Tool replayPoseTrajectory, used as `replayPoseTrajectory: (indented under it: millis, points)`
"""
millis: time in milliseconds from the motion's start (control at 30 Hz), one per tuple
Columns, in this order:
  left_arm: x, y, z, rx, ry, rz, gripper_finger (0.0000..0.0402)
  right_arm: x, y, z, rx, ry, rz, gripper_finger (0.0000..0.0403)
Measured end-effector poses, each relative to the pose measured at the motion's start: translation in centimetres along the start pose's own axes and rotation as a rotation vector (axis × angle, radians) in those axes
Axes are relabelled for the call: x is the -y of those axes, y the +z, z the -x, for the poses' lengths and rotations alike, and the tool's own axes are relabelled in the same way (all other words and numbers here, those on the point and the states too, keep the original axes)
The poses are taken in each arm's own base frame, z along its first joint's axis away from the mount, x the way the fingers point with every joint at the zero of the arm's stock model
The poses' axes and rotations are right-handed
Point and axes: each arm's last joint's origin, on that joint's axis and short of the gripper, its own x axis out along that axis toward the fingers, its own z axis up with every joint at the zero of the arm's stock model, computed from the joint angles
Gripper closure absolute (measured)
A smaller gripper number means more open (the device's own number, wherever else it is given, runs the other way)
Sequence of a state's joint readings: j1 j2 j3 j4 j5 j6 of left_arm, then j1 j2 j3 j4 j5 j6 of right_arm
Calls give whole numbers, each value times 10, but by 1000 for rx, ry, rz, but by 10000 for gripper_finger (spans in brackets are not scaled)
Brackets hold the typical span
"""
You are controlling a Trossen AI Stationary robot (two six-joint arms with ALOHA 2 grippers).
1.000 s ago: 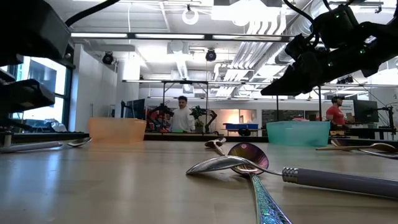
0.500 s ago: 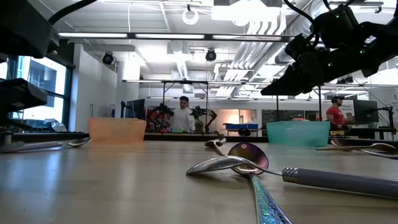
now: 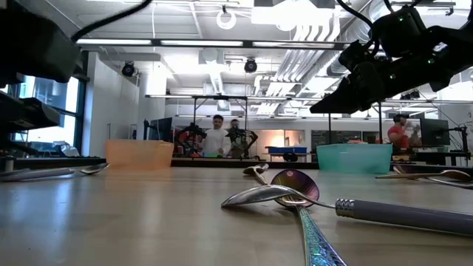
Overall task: Sort silverware by color (type)
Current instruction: Put the blue spoon into the orange bin
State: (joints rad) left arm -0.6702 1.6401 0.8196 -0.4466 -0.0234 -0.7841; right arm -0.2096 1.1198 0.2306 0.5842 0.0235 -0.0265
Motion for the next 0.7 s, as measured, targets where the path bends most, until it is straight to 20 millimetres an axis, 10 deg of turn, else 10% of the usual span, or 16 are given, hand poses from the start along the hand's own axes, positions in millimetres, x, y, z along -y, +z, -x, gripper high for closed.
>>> replayPoseTrajectory:
  millis: [400, 700]
  points:
    - [-82, 38, 74, 200, 114, 286, 390, 0, 0, 0, -1, 0, 0, 403]
    - [-192, 43, 132, 368, 290, 609, 390, 0, 0, 0, -4, 0, 0, 403]
